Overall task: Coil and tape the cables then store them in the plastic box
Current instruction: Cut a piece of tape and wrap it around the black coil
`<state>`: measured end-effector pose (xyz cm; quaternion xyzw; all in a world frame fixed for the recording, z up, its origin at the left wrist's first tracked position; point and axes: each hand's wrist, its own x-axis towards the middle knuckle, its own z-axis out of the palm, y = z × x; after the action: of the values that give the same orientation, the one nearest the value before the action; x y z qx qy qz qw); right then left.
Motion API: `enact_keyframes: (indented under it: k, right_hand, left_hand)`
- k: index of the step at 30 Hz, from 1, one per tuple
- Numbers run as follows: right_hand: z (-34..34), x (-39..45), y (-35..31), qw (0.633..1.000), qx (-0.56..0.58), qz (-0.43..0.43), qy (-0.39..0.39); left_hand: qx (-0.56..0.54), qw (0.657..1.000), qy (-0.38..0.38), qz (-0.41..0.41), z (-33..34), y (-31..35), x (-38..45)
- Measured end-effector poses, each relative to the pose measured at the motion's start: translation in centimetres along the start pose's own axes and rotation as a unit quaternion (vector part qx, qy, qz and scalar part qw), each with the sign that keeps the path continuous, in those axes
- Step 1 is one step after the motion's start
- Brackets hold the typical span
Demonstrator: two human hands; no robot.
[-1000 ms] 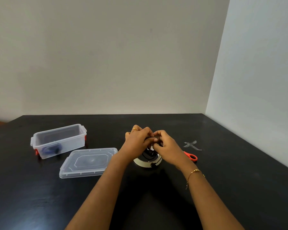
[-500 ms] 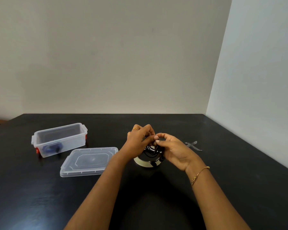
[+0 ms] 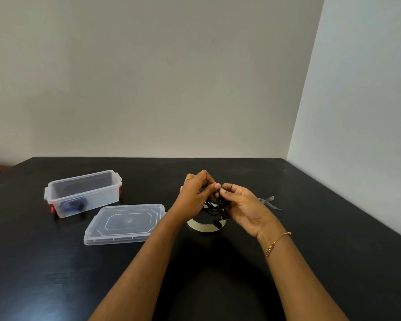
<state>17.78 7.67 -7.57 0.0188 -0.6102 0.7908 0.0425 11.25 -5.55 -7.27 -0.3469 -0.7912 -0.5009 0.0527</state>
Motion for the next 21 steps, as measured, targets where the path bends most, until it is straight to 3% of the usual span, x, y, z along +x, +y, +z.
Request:
enact_keyframes:
  k: [7, 12, 16, 21]
  right_hand:
    - [0.3, 0.1, 0.1, 0.994, -0.083, -0.053, 0.05]
    - [0.6, 0.5, 0.2, 0.985, -0.129, -0.07, 0.089]
    - [1.2, 0.3, 0.8, 0.975, -0.168, -0.072, 0.122]
    - [2.7, 0.2, 1.3, 0.975, -0.129, -0.063, 0.169]
  left_hand:
    - [-0.02, 0.999, 0.037, 0.017, 0.1, 0.1, 0.0]
    - [-0.092, 0.995, 0.047, -0.005, 0.2, 0.2, -0.3]
    - [-0.123, 0.986, 0.105, -0.04, 0.5, 1.0, -0.9]
    - [-0.183, 0.959, 0.199, -0.085, 0.7, 1.4, -2.5]
